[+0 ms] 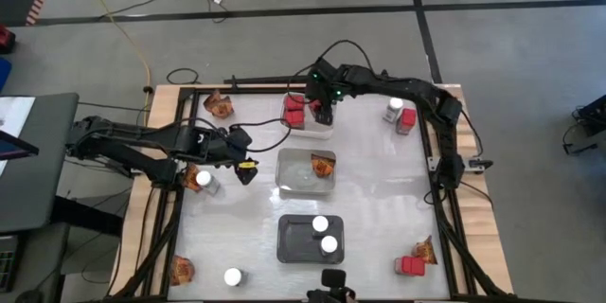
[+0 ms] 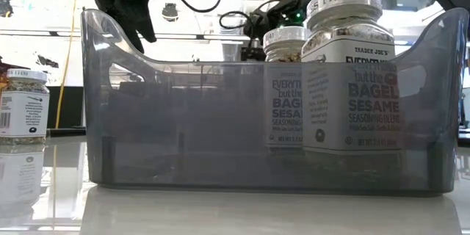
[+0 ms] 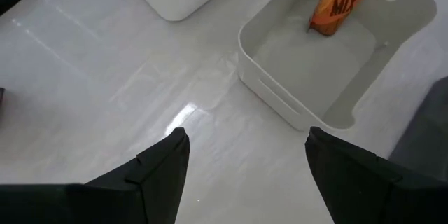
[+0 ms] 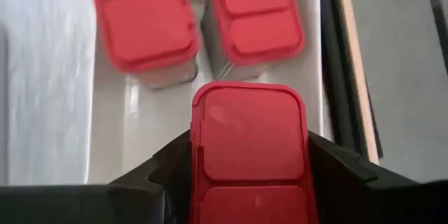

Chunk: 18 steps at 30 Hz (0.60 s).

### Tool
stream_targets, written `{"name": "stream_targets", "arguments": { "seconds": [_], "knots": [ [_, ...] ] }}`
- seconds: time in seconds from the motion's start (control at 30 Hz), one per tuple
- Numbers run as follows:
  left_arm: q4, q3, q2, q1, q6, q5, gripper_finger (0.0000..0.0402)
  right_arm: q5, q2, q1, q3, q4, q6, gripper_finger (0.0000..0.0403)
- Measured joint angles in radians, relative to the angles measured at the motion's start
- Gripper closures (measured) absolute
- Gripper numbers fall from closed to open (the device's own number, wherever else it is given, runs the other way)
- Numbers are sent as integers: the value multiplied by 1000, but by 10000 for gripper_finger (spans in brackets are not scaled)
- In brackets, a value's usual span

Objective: Sort spices by type
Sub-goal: Put the red seasoning can into the white bin

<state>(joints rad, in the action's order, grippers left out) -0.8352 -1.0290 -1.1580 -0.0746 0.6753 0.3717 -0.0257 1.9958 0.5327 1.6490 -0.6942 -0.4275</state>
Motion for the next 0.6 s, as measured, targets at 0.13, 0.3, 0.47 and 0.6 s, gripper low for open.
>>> {"name": "stream_targets", "arguments": {
  "seconds": [0.13,0.3,0.47,0.6],
  "knots": [
    [1,0,0,0,3,0,127,-3,10,3,-24,55,8,168],
    [4,0,0,0,3,1,127,-3,10,12,-70,85,8,168],
    [6,0,0,0,2,1,127,-3,10,15,-79,107,-17,168],
    [9,0,0,0,2,2,127,-2,10,15,-81,99,-22,160]
  ]
}}
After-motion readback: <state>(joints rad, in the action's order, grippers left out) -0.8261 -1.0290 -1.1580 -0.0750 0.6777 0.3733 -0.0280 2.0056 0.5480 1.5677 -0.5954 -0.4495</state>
